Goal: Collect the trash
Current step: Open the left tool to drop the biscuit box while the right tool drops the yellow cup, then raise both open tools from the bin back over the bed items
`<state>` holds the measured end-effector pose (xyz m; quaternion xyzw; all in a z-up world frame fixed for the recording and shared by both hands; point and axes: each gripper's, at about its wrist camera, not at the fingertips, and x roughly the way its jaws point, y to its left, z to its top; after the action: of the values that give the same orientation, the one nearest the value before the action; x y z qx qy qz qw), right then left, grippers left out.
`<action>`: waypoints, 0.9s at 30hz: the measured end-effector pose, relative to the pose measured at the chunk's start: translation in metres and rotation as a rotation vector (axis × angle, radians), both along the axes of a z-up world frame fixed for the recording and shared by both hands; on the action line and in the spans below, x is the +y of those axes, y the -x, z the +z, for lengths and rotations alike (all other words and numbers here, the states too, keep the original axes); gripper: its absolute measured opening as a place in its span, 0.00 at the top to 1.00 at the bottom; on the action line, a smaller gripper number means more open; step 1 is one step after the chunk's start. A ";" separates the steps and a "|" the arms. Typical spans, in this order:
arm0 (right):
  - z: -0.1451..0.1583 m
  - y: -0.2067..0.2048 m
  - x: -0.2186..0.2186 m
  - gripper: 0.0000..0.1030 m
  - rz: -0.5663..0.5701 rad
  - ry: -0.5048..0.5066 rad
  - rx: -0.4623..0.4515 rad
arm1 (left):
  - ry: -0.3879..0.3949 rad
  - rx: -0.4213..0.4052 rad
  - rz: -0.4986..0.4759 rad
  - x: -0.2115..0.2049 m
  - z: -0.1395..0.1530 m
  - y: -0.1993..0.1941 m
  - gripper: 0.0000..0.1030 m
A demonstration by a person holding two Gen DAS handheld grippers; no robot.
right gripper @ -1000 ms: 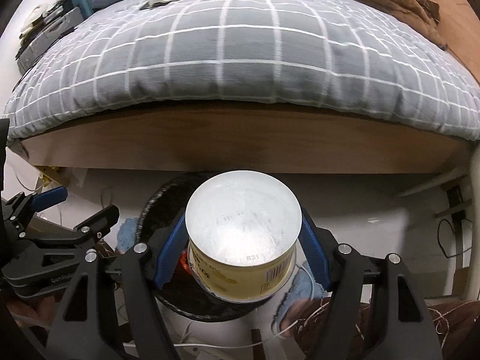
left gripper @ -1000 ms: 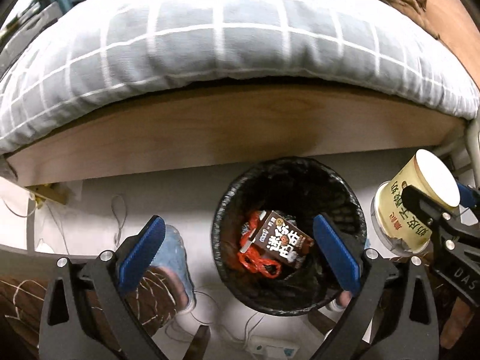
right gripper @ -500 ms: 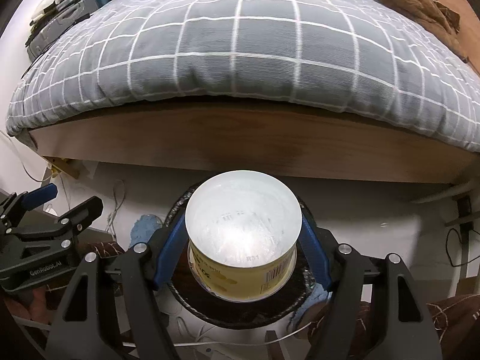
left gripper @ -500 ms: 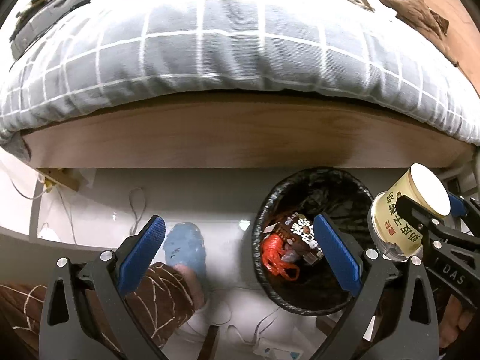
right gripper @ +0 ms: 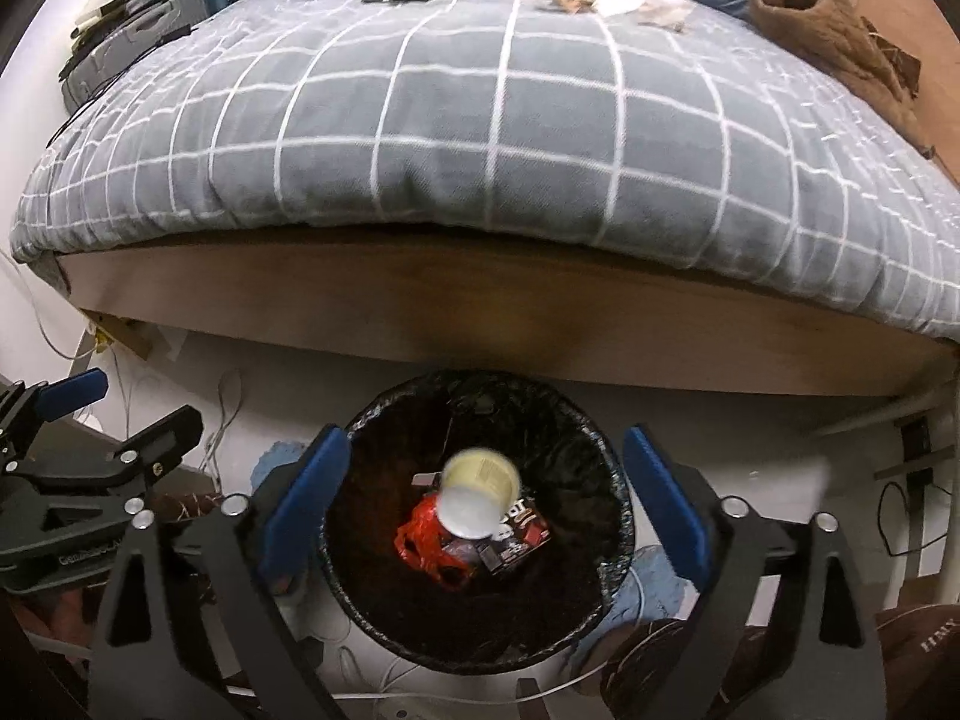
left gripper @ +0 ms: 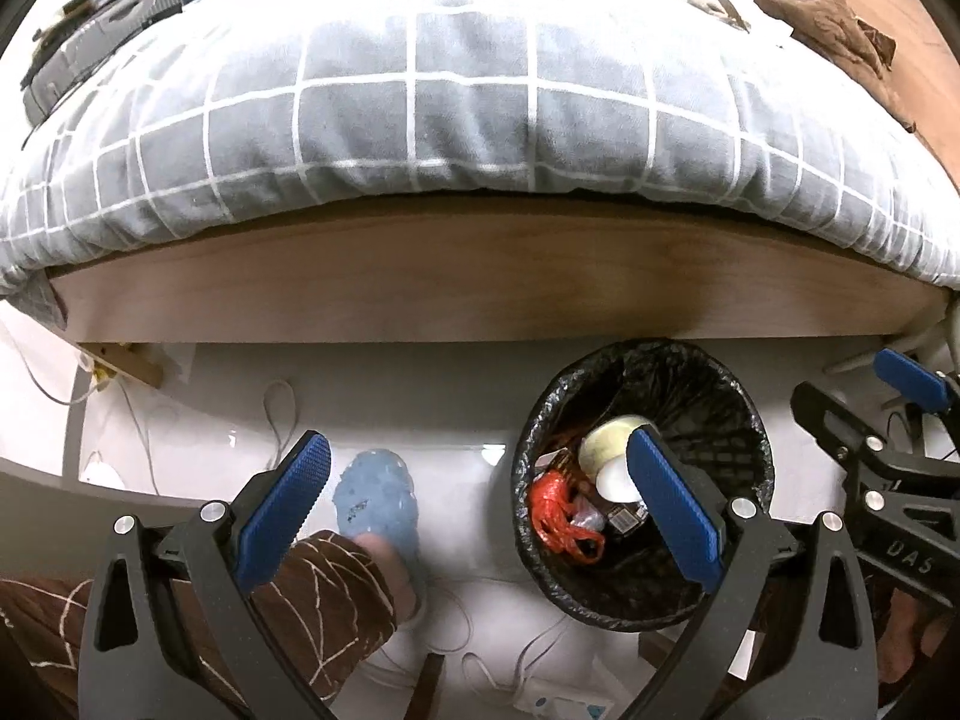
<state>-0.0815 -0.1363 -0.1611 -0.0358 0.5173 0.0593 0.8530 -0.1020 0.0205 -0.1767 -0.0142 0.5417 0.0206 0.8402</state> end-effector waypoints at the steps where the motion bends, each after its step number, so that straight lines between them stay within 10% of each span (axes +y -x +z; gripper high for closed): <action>1: 0.003 -0.001 -0.001 0.09 -0.003 0.001 -0.006 | 0.001 -0.004 0.002 0.000 0.002 0.000 0.06; 27: 0.112 -0.014 -0.052 0.07 -0.084 -0.023 -0.336 | 0.010 -0.240 -0.012 -0.022 0.102 -0.017 0.06</action>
<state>-0.0678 -0.1884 -0.0489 -0.0140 0.3677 0.0228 0.9296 -0.0847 -0.0014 -0.0751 -0.0175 0.4373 0.0110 0.8991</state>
